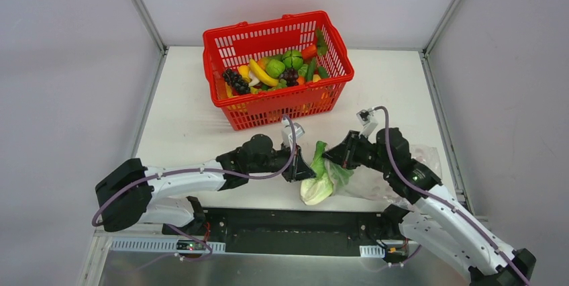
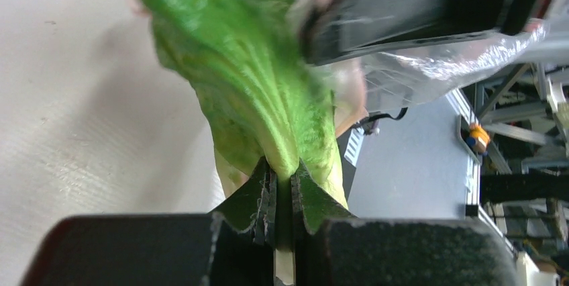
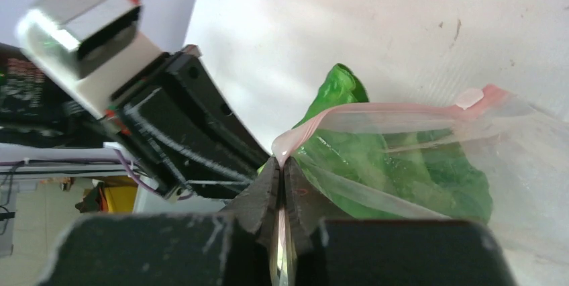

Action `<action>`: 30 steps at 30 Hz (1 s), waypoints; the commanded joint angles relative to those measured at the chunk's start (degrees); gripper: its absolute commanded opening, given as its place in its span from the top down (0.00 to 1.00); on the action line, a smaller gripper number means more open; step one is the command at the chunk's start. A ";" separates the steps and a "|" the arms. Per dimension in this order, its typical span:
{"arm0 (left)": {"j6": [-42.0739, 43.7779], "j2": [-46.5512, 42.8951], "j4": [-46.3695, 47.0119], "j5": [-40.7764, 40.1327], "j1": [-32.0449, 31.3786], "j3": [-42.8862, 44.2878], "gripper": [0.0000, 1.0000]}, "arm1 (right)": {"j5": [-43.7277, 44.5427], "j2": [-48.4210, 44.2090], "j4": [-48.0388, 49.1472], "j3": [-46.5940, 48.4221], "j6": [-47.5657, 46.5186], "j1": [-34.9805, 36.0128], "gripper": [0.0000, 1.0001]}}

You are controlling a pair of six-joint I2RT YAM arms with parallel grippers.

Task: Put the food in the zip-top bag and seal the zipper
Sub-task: Place the fake vegetable in the zipper food storage bag.

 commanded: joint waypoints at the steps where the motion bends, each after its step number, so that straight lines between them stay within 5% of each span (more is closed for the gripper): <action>1: 3.18 1.01 5.21 7.48 -1.17 2.98 1.00 | -3.34 2.95 0.75 2.62 -4.24 0.06 0.96; 9: 10.49 1.63 -3.30 10.19 -1.14 5.69 1.00 | -18.96 2.73 2.73 2.43 -8.94 0.07 0.95; 18: 12.32 2.80 -5.05 8.67 -1.14 7.08 1.00 | -26.62 0.53 7.03 0.00 -9.02 0.06 0.95; 30: 14.95 1.00 -1.69 18.40 -1.14 5.99 1.00 | -16.01 1.92 4.29 0.14 -10.16 0.06 0.93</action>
